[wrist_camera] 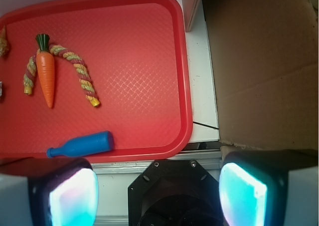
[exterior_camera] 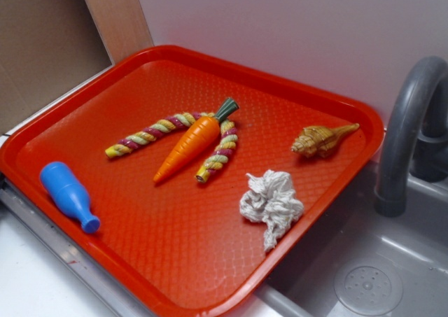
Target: Grab the shell.
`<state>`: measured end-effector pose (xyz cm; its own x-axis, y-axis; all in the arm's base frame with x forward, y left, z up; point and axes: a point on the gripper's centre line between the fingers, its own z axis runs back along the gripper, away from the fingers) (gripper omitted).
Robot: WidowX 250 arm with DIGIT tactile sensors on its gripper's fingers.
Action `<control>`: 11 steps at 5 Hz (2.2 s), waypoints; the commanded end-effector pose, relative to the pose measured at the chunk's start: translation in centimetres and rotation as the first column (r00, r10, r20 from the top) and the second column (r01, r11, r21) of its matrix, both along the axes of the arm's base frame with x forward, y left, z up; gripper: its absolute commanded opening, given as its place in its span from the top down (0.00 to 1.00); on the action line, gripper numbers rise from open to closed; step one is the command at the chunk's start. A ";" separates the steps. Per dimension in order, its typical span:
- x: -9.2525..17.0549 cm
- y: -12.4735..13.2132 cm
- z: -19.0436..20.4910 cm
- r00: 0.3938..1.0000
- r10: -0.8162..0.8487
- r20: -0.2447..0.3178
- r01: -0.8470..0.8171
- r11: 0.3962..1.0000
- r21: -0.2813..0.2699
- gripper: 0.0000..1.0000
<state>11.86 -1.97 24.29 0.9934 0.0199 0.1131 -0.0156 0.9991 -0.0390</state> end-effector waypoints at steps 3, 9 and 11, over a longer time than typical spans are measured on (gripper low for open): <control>4.0 -5.2 -2.1 0.998 -0.035 0.050 0.034 0.999 0.028 0.00; 13.5 -29.2 -12.4 0.948 -0.309 0.079 0.309 0.951 0.014 0.00; 17.5 -32.7 -17.4 0.937 -0.350 0.006 0.348 0.934 0.078 0.00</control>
